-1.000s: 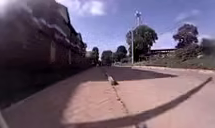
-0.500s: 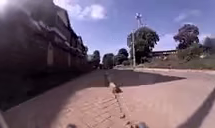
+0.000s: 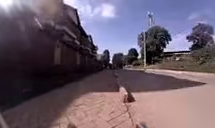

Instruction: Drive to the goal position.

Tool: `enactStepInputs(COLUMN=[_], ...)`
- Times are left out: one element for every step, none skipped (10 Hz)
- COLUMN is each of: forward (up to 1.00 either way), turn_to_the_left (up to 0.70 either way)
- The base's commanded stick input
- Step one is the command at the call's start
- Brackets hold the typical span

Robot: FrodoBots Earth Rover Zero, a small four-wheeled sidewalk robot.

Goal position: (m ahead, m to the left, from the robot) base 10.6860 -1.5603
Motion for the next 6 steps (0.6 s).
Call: enactStepInputs(forward=[1.0, 1.0, 1.0, 1.0, 1.0, 1.0], turn_to_the_left=[0.0, 0.0, 0.0, 0.0, 0.0, 0.0])
